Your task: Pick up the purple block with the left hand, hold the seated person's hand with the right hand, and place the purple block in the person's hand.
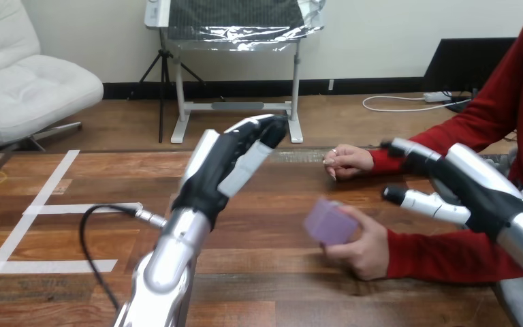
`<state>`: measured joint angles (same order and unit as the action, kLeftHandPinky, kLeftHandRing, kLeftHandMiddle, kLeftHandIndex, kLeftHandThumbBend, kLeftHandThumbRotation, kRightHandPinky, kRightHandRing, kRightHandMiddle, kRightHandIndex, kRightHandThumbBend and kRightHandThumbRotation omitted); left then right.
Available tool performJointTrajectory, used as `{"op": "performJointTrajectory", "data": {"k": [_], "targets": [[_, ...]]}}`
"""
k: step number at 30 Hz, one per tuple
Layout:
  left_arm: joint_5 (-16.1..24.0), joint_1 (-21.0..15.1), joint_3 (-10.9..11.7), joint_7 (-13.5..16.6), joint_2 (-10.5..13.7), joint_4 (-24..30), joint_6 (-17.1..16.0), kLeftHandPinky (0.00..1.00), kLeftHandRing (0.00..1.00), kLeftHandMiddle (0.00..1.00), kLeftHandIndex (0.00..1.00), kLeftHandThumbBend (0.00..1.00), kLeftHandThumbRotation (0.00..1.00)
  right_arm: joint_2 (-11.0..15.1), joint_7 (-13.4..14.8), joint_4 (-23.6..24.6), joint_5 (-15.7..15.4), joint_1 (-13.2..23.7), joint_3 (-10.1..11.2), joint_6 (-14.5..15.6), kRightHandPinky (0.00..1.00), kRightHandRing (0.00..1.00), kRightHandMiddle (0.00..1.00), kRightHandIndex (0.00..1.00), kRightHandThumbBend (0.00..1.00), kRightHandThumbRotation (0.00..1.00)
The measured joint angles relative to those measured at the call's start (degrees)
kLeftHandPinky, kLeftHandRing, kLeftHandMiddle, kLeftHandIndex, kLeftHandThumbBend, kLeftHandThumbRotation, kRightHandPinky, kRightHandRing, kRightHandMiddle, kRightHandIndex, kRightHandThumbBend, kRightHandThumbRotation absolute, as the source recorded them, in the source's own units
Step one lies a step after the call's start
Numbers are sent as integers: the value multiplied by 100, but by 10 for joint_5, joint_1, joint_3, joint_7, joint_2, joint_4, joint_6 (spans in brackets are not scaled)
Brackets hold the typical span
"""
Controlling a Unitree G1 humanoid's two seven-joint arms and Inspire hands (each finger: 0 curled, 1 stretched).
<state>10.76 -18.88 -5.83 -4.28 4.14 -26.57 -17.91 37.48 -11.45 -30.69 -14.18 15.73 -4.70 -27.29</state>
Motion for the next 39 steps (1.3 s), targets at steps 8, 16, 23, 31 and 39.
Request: {"op": "performJointTrajectory", "data": {"k": [8,16,23,31,39], "targets": [[-2,55,2,14,1,53,-41,72,79,78,74,70,93,-32,27,42,37,-39,27,-13,96,95,95,98,95,100],[-20,112,3,11,5,121,-61,70,78,77,73,71,94,-63,31,80,75,-74,34,-36,97,98,98,99,96,100],[-54,160,5,-4,8,177,-70,65,76,75,73,73,90,-95,27,116,114,-111,34,-53,99,100,99,99,99,100],[-86,215,11,-21,19,243,-73,61,72,74,73,79,88,-125,12,154,153,-154,31,-74,100,100,99,96,93,100],[-118,268,26,-37,33,305,-73,64,72,74,74,74,84,-153,0,175,180,-189,26,-96,99,98,97,95,90,100]]}}
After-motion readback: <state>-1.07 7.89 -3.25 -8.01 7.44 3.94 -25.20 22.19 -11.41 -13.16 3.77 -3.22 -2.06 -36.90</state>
